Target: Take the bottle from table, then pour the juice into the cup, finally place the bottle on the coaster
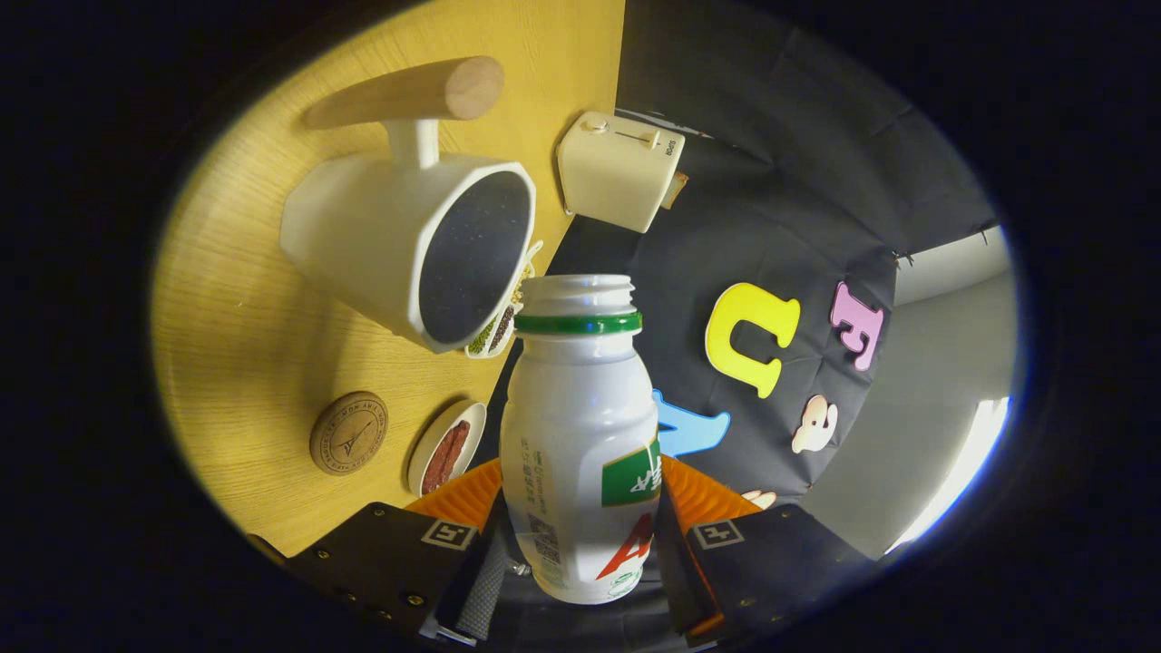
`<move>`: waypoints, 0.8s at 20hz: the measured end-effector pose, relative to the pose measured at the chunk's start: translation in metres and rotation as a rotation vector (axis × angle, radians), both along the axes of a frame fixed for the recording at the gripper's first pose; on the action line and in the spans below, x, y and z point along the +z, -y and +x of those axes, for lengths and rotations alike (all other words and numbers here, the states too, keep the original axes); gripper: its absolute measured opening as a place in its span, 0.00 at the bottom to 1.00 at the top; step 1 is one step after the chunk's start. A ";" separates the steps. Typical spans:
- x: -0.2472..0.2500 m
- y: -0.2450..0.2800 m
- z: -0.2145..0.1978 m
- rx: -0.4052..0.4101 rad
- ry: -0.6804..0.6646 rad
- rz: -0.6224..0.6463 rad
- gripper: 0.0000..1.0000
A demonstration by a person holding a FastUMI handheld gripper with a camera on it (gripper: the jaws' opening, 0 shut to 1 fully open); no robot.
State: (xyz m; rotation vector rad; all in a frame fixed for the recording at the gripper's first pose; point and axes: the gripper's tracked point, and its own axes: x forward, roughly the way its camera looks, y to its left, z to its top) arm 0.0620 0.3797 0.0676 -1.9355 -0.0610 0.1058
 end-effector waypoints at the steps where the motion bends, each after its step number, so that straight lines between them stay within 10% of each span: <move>1: -0.001 0.001 0.000 -0.001 -0.007 0.017 0.71; 16: -0.020 0.021 -0.002 -0.060 -0.214 0.513 0.72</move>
